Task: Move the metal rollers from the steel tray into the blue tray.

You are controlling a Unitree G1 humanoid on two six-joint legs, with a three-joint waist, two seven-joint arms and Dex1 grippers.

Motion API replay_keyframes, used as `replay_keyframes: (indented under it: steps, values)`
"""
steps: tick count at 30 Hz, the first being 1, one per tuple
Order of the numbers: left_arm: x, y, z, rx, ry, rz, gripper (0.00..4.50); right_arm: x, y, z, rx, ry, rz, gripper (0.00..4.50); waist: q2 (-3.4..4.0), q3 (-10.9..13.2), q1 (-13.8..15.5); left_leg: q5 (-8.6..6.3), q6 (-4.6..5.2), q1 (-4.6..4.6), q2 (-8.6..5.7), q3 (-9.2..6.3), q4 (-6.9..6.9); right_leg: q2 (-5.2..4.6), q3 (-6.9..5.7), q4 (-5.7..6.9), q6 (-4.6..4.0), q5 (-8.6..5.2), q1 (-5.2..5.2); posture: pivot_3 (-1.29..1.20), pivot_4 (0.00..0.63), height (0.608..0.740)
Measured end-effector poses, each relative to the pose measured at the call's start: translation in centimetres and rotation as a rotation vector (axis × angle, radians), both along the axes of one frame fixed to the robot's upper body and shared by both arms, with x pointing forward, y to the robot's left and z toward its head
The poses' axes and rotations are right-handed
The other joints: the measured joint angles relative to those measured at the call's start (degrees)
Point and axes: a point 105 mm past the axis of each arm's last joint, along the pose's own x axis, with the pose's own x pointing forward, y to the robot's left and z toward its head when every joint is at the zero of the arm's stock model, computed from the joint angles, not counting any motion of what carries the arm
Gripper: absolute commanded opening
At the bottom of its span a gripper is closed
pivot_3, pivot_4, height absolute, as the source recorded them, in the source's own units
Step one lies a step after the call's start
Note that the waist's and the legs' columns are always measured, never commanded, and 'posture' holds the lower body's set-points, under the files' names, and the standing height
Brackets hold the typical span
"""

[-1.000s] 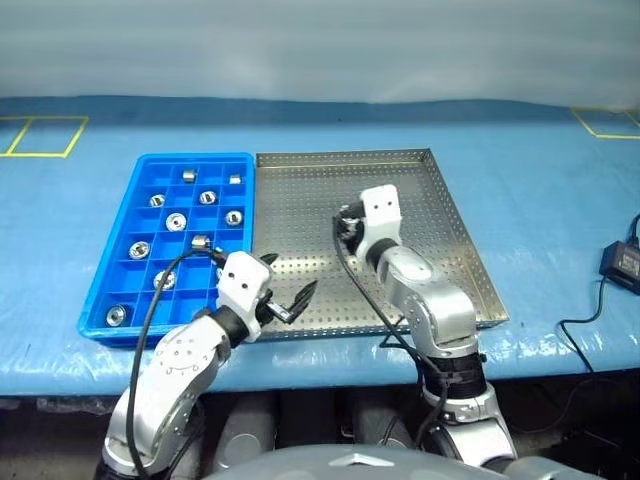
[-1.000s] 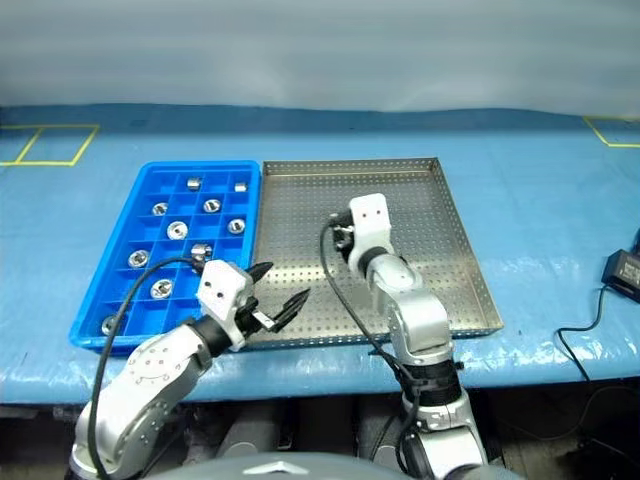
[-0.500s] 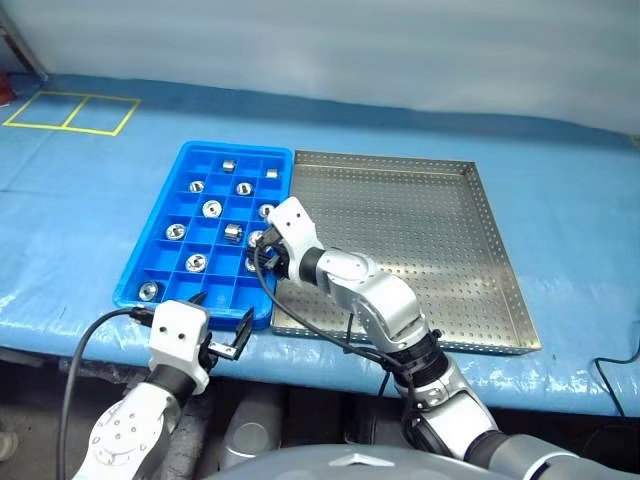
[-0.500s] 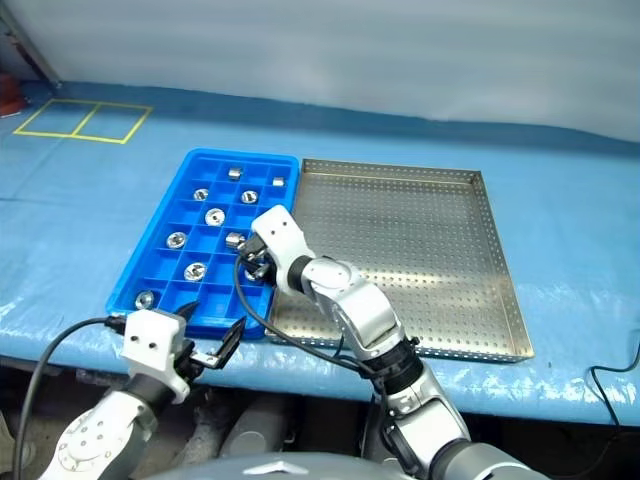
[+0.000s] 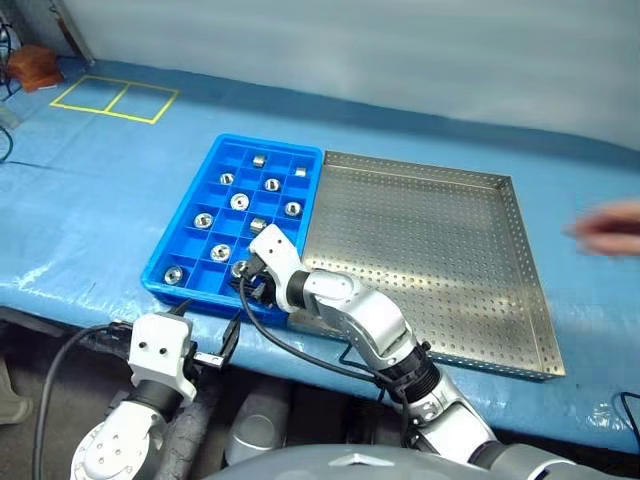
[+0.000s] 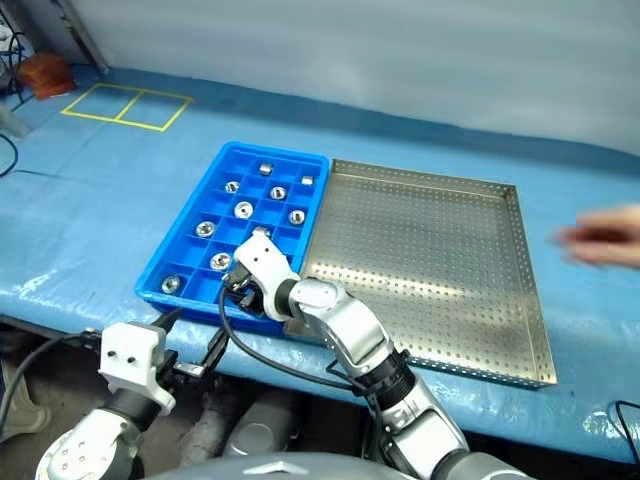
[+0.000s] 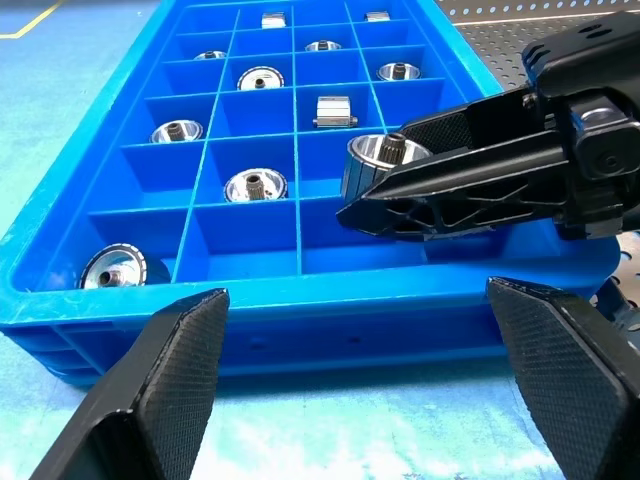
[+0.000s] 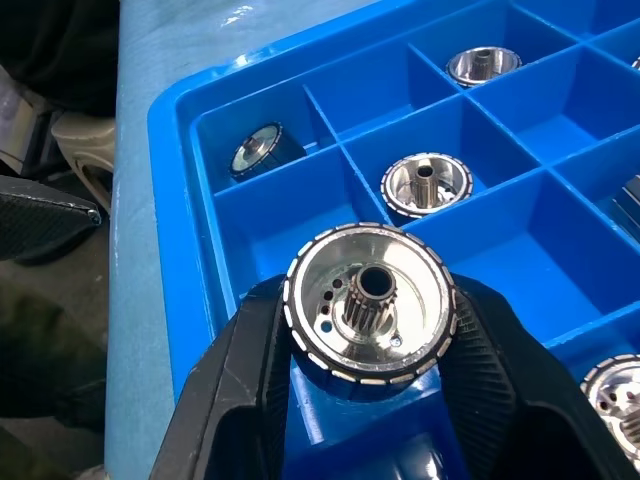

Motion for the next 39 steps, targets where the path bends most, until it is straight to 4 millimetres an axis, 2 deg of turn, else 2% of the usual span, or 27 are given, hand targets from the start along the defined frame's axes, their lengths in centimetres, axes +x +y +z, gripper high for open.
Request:
replay_keyframes:
  steps: [4, 12, 29, 39]
  values:
    - [0.3, -0.2, 0.3, 0.003, -0.016, -0.023, 4.50, 0.0, -0.1, -0.1, -0.001, 0.008, -0.006, 3.97, -0.01, 0.0, 0.7, -0.02, -0.03, 0.04, 0.00, 0.00, 0.00, -0.01, -0.02, -0.02, 0.00, 0.00, -0.10, 0.49, 0.150, 0.740]
    - [1.0, -0.8, 0.8, 0.001, -0.046, -0.075, 4.50, 0.3, -1.0, 0.3, 0.010, 0.014, -0.027, 3.97, -0.02, 0.0, 1.4, -0.02, -0.04, -0.05, 0.01, -0.01, 0.02, 0.04, -0.04, 0.00, 0.01, 0.00, -0.03, 0.45, 0.150, 0.740]
    - [1.9, -1.4, 1.3, 0.002, -0.069, -0.120, 4.50, 0.8, -1.7, 0.4, 0.009, 0.015, -0.072, 3.97, -0.01, 0.0, 0.9, -0.02, -0.05, -0.02, 0.04, -0.02, 0.03, 0.08, -0.06, 0.01, -0.04, -0.02, 0.05, 0.42, 0.150, 0.740]
    - [2.5, -1.7, 1.4, 0.010, -0.078, -0.153, 4.50, 1.1, -2.1, 0.5, 0.011, 0.008, -0.093, 3.97, -0.01, 0.0, -0.6, -0.02, -0.05, -0.01, 0.02, -0.05, 0.03, 0.08, -0.06, 0.02, -0.04, -0.02, 0.10, 0.40, 0.150, 0.740]
